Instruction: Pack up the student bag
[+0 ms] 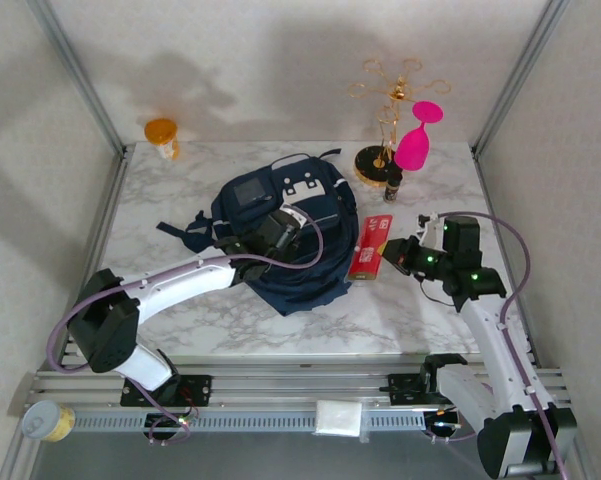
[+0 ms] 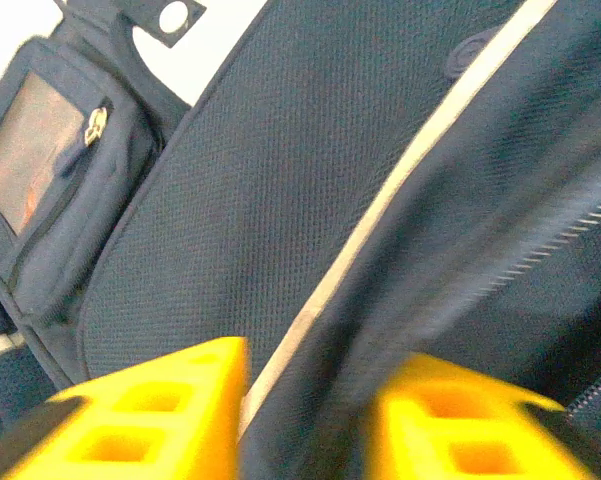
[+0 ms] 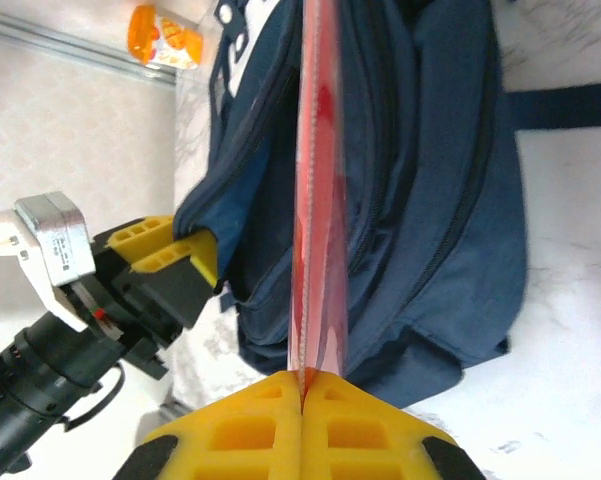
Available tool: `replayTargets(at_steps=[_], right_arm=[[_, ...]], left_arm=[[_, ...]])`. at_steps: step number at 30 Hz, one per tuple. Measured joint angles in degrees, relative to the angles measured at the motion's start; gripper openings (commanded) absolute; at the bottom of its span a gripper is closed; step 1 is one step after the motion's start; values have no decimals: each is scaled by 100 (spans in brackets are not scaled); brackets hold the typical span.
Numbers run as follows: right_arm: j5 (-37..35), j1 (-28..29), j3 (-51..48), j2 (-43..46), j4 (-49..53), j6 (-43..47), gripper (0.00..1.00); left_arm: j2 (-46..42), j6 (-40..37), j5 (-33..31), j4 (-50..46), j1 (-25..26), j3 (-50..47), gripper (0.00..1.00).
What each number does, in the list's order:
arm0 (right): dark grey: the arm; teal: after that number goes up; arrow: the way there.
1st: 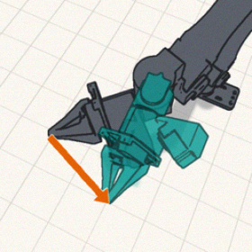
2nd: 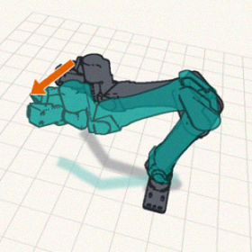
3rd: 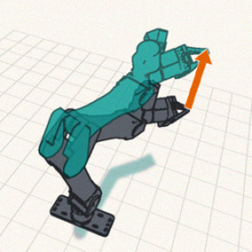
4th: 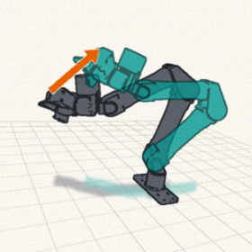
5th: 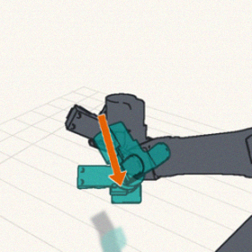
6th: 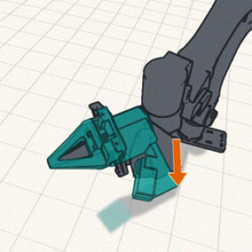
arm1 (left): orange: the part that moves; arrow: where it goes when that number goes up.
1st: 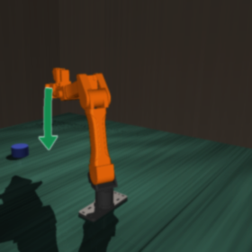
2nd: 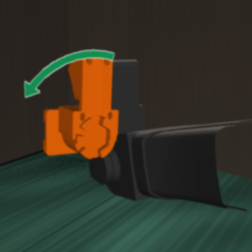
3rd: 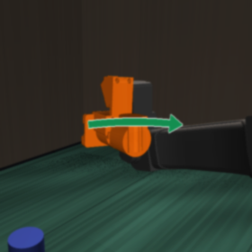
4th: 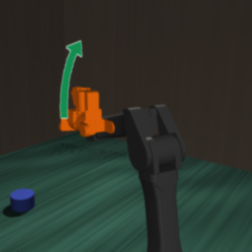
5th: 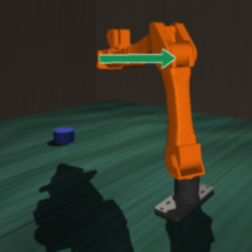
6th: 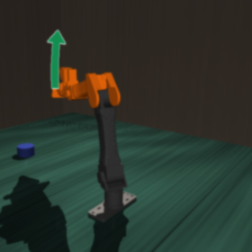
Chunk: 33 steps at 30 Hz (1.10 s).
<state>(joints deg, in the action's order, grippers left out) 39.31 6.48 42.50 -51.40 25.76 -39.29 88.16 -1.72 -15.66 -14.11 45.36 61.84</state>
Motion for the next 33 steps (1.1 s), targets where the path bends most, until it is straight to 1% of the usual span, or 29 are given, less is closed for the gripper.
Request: replayTargets(at_steps=[3, 4, 7, 10, 13, 17, 19, 21, 25, 29, 30, 32, 33], right_arm=[[181, 186, -284, -2, -409, -426, 0], [195, 247, -339, -7, -529, -551, 0], [221, 516, -463, -83, -1056, -994, 0], [278, 776, -509, -365, -1727, -1445, 0], [221, 922, -496, -730, -2212, -1755, 0], [-153, 984, -492, -1169, -2844, -2227, 0], [-407, 1040, -490, -1357, -3209, -2406, 0], [-802, 1121, -490, -1580, -3543, -2555, 0], [-1519, 1335, -501, -2081, -4323, -2721, 0], [-1812, 1690, -400, -2981, -5233, -2695, 0], [-1849, 1762, -378, -3169, -5451, -2691, 2], [-2015, 1939, -297, -3497, -5796, -2647, 14], [-2092, 2011, -225, -3593, -5840, -2599, 17]], left_arm=[[2, 52, -44, -11, 0, 111, 3], [4, 83, -39, -44, -7, 181, 0], [13, 232, 0, -210, -9, 525, 0], [136, 540, -46, -461, 72, 1045, 0], [439, 901, -210, -785, 275, 1620, 0], [1025, 1679, -367, -1307, 632, 2474, 0], [1185, 2063, -363, -1403, 761, 2717, 0], [1207, 2437, -341, -1447, 861, 2789, 0], [1207, 2848, -367, -1449, 914, 2815, 0], [1207, 3082, -372, -1438, 833, 2850, 0], [1207, 3128, -372, -1438, 802, 2850, 0], [1207, 3230, -398, -1447, 726, 2850, 0], [1207, 3283, -431, -1449, 682, 2850, 0]])
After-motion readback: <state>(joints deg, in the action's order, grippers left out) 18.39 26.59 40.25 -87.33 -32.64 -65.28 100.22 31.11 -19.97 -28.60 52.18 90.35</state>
